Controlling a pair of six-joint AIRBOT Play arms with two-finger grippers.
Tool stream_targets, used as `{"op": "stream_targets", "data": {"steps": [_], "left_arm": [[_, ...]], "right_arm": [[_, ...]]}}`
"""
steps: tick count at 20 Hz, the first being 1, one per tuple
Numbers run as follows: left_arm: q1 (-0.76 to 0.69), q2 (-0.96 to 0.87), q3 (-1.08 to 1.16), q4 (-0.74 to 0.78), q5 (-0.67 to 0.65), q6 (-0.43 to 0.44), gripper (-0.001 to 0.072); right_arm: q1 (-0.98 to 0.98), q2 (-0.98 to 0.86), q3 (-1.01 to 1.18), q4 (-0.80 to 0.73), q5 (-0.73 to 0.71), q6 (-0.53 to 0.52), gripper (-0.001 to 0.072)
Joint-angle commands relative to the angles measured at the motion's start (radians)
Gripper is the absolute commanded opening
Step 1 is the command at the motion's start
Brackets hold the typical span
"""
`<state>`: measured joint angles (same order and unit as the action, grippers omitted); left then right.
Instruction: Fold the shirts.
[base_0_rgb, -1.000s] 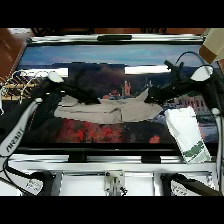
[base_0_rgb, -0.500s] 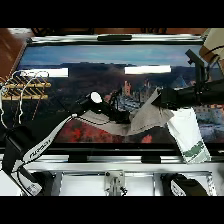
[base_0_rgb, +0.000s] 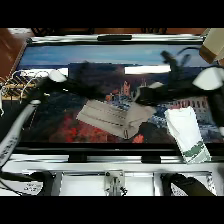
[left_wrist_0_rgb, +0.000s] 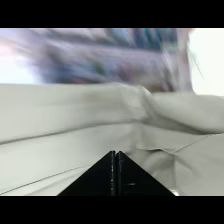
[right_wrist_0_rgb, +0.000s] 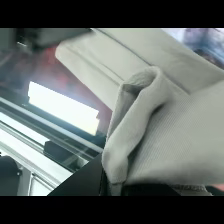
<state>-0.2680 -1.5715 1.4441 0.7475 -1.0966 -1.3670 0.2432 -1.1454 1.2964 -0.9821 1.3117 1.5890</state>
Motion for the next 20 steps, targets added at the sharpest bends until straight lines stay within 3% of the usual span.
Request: {"op": "stream_targets", "data": {"steps": [1, 4, 8, 9, 10, 11, 13, 15, 17, 20], "left_arm": [[0.227, 0.178, 0.000, 0.129, -0.100, -0.012, 0.0036], [0.381, 0.317, 0.000, 0.128, -0.149, -0.016, 0.0037], [0.449, 0.458, 0.000, 0.129, -0.186, -0.015, 0.0037], [0.448, 0.480, 0.000, 0.129, -0.195, -0.015, 0.0037], [0.444, 0.493, -0.002, 0.129, -0.200, -0.015, 0.0037], [0.441, 0.502, -0.006, 0.128, -0.199, -0.015, 0.0037], [0.435, 0.499, -0.018, 0.128, -0.196, -0.015, 0.0037], [0.434, 0.499, -0.043, 0.128, -0.195, -0.014, 0.0037], [0.434, 0.499, -0.064, 0.129, -0.195, -0.010, 0.0037], [0.434, 0.497, -0.070, 0.129, -0.194, -0.002, 0.0037]], "right_arm": [[0.170, -0.162, 0.001, 0.015, -0.211, -0.013, 0.0067], [0.294, -0.349, 0.001, 0.060, -0.387, -0.021, 0.0067], [0.366, -0.516, 0.001, 0.258, -0.621, -0.133, 0.0071], [0.365, -0.534, 0.001, 0.298, -0.654, -0.137, 0.0149], [0.365, -0.544, 0.001, 0.366, -0.667, -0.170, 0.0481], [0.360, -0.544, 0.001, 0.446, -0.653, -0.249, 0.0661], [0.325, -0.527, 0.014, 0.520, -0.528, -0.369, 0.0661], [0.261, -0.481, 0.015, 0.439, -0.399, -0.359, 0.0661], [0.176, -0.415, 0.015, 0.265, -0.266, -0.276, 0.0660], [0.052, -0.315, 0.013, -0.229, -0.024, -0.055, 0.0657]]}}
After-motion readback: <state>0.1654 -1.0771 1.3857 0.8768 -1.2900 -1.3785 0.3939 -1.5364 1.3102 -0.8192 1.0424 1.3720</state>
